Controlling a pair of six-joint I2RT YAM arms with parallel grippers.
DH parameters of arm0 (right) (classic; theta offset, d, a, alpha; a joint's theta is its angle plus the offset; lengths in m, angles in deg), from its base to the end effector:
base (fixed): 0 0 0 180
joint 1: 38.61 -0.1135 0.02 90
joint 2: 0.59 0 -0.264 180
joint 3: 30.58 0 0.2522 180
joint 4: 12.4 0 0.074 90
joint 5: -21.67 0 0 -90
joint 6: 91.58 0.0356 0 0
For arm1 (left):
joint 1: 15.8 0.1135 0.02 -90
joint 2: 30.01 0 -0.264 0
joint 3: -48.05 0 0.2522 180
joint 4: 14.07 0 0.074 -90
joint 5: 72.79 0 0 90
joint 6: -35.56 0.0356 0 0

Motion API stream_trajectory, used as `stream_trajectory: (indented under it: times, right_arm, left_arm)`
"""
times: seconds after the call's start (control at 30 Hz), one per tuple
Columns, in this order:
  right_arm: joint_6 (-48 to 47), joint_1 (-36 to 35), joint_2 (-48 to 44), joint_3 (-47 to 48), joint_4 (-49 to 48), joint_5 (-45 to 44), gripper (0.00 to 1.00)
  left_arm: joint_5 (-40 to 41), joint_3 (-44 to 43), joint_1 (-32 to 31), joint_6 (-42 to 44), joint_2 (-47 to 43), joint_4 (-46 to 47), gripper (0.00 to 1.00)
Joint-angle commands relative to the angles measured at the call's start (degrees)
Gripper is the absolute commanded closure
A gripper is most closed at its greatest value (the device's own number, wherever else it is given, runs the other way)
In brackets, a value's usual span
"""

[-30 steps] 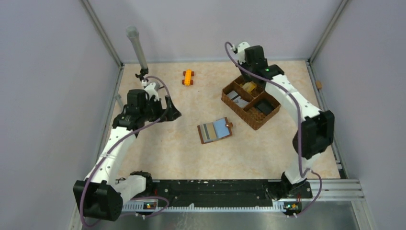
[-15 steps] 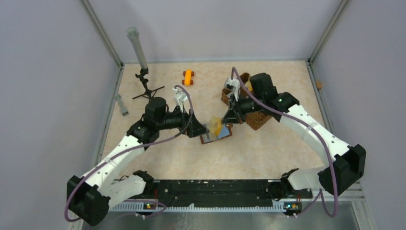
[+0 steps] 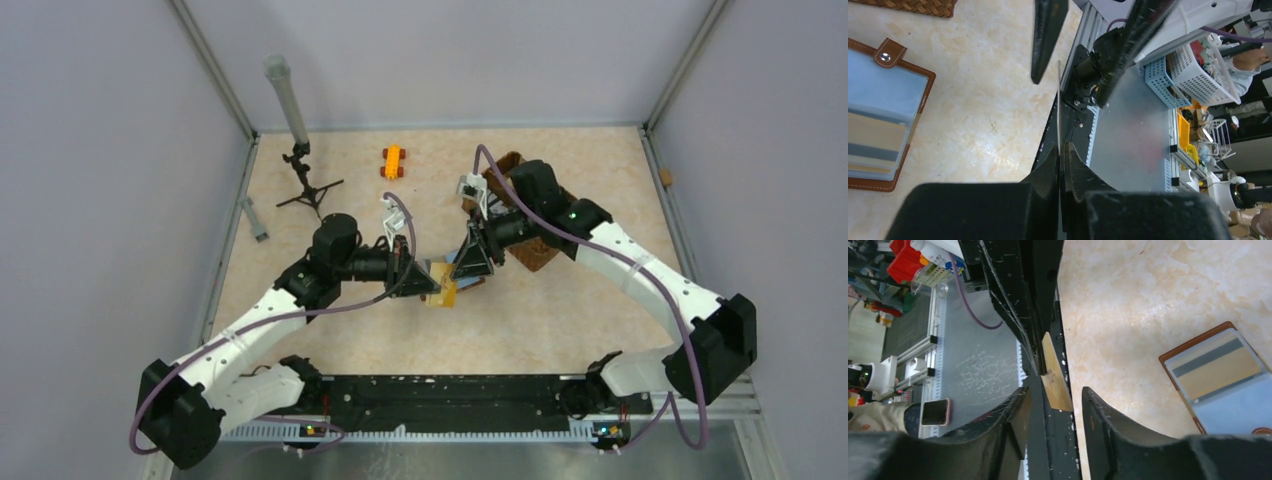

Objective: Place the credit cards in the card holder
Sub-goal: Pick up the credit card from the storage box.

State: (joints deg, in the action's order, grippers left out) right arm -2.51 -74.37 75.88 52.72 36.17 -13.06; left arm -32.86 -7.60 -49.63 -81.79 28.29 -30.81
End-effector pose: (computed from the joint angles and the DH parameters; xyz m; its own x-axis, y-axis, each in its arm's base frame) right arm 0.2093 0.1868 0.3374 -0.5267 -0.3907 -0.7550 -0.8392 0.0976 0.5350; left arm 0.1713 -0.1477 0.2943 -0.6852 0.1042 -0.7209 0.7244 0.2008 -0.6595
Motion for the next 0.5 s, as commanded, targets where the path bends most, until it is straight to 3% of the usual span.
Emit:
stream_trajectory:
  times: [0.0, 0.1, 0.2, 0.33, 0.43, 0.47]
  right_arm:
    - [10.00, -0.27, -1.21, -4.76, -14.86, -1.27, 0.46]
    - [16.25, -0.27, -2.31, -9.60, -23.23, -1.48, 0.43]
    - [23.89, -0.29, -3.22, -15.09, -33.51, -0.38, 0.50]
    - [33.03, -0.27, -4.23, -20.88, -47.06, -0.97, 0.69]
    - [36.54, -0.28, -4.78, -23.27, -51.52, -3.22, 0.96]
    - [37.04, -0.20, -4.99, -23.74, -51.66, -4.46, 1.00]
  left_arm:
    - [4.13, 4.70, 0.06, -4.86, -4.08, 11.15, 1.00]
    - [8.62, 9.42, 0.06, -11.29, -6.85, 21.26, 1.00]
    - [11.21, 11.91, 0.07, -14.93, -7.75, 26.77, 1.00]
    - [14.06, 13.50, 0.02, -16.24, -8.53, 28.44, 1.00]
    - [14.57, 13.66, 0.01, -16.38, -8.28, 27.84, 1.00]
    - [14.77, 13.67, -0.01, -16.33, -8.04, 27.17, 1.00]
